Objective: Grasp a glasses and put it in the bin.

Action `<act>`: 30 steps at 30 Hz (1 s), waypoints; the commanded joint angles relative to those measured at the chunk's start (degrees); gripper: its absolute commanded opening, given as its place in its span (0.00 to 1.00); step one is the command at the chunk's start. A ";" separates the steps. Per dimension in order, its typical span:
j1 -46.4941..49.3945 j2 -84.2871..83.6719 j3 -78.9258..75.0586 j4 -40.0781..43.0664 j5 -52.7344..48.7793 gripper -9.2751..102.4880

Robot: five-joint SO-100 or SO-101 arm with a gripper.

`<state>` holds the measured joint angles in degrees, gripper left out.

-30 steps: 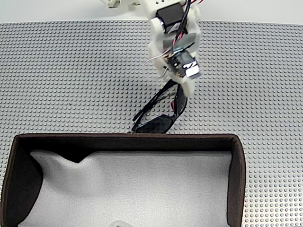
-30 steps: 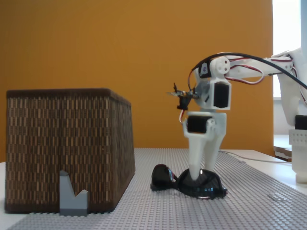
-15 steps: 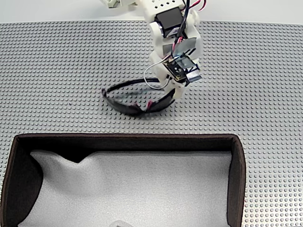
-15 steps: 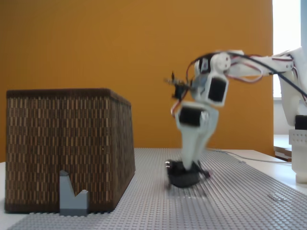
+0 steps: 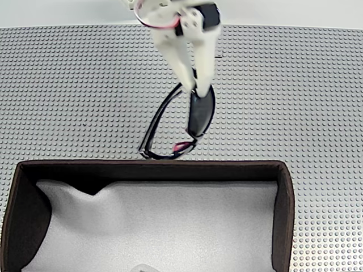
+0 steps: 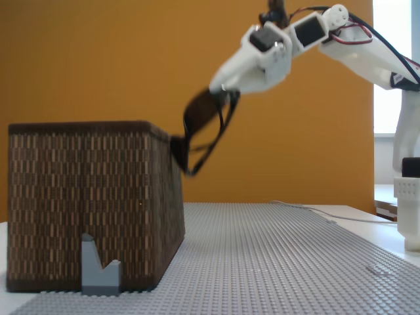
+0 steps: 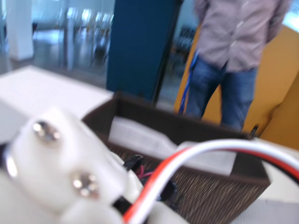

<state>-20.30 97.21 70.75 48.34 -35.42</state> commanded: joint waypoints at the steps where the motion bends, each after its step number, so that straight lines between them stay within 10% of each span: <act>1: 0.53 5.10 -2.37 -7.56 -2.72 0.08; 19: 3.69 -19.16 -12.39 -31.99 -9.67 0.08; 30: 4.48 -25.40 -18.63 -28.83 -8.35 0.20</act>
<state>-15.29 69.43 55.02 16.52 -44.47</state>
